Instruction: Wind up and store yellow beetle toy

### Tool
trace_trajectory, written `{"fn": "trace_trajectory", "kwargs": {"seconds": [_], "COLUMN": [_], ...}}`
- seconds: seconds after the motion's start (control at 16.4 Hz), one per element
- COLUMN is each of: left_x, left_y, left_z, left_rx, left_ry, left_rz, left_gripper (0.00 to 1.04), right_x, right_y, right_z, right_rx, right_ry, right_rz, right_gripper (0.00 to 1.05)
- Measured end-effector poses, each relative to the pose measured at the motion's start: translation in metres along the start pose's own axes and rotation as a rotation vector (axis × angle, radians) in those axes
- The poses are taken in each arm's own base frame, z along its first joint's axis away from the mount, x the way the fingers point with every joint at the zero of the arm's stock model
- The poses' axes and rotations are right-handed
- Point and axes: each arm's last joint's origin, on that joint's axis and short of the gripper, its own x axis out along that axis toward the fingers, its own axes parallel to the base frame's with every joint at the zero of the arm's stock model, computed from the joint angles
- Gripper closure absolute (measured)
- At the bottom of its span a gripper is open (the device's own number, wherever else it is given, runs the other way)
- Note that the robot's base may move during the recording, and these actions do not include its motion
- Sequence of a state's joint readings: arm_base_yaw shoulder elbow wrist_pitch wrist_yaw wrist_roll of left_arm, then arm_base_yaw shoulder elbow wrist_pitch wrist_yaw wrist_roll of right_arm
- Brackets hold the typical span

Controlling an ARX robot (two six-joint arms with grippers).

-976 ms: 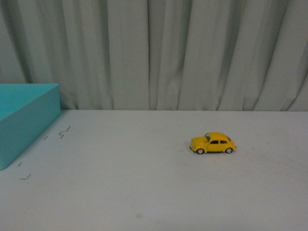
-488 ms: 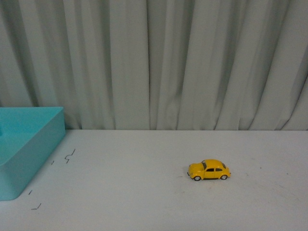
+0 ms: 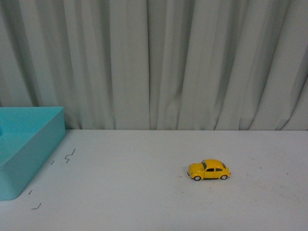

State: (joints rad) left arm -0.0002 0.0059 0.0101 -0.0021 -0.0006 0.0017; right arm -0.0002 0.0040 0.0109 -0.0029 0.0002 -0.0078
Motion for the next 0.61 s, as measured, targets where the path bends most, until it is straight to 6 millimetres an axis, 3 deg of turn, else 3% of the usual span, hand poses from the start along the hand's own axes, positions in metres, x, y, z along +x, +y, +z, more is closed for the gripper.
{"fn": "trace_trajectory", "kwargs": {"seconds": [0.61], "left_x": [0.0], "left_y": [0.0], "left_z": [-0.0001], "left_rx": [0.0], "left_ry": [0.0], "left_rz": [0.0], "left_gripper": [0.07], "right_x": [0.0], "right_y": [0.0], "right_z": [0.0], "right_rx": [0.0], "right_ry": [0.0], "right_rz": [0.0], "right_gripper": [0.07]}}
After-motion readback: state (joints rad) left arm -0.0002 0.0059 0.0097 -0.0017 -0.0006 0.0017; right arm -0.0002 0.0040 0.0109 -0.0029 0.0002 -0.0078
